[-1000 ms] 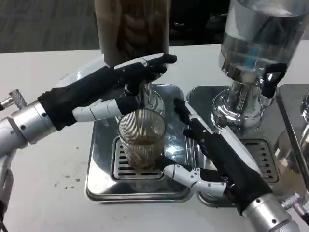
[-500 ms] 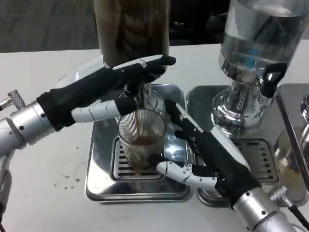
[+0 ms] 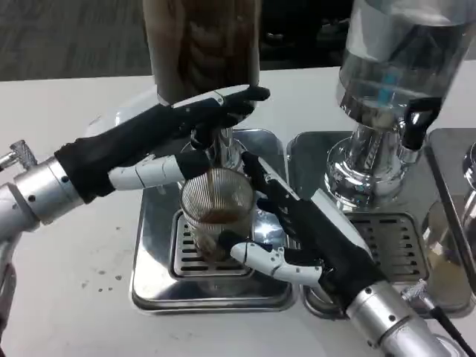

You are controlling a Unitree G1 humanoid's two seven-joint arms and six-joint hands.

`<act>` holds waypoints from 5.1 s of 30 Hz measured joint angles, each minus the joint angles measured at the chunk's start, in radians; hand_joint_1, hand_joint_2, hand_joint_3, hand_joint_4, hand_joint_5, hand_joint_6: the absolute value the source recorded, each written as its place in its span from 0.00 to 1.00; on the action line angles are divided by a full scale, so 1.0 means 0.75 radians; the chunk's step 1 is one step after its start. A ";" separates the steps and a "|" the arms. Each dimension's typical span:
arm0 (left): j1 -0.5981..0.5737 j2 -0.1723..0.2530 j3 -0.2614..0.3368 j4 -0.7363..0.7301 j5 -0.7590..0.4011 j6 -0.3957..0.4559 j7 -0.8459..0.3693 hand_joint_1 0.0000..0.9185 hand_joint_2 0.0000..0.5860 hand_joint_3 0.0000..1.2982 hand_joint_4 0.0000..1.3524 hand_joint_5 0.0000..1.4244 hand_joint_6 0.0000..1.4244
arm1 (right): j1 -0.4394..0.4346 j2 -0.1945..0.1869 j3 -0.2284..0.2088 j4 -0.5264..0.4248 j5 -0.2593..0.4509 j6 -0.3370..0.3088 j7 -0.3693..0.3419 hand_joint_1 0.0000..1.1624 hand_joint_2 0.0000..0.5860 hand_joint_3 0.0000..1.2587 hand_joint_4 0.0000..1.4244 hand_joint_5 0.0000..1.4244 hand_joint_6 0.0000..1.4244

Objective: Grasp the cup under the faucet to collect the drink, then remove the cup.

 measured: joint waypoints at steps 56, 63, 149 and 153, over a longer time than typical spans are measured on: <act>0.012 -0.027 0.083 -0.033 -0.177 0.217 -0.123 0.00 0.09 0.14 0.07 0.10 0.04 | -0.125 0.050 0.008 0.202 0.030 -0.044 0.001 0.55 0.44 0.01 0.00 0.00 0.03; 0.009 -0.028 0.119 -0.058 -0.212 0.245 -0.144 0.00 0.08 0.14 0.08 0.10 0.04 | -0.125 0.052 0.009 0.209 0.030 -0.045 0.000 0.55 0.44 0.01 0.00 0.00 0.03; 0.705 -0.073 0.505 -0.552 -0.318 0.371 0.119 0.00 0.12 0.25 0.19 0.20 0.14 | -0.178 0.096 0.020 0.375 -0.039 -0.132 -0.087 0.60 0.33 0.00 0.00 0.00 0.00; 0.705 -0.073 0.505 -0.534 -0.317 0.371 0.126 0.00 0.12 0.25 0.19 0.20 0.14 | -0.206 0.104 0.020 0.417 -0.039 -0.146 -0.095 0.60 0.33 0.00 0.00 0.00 0.00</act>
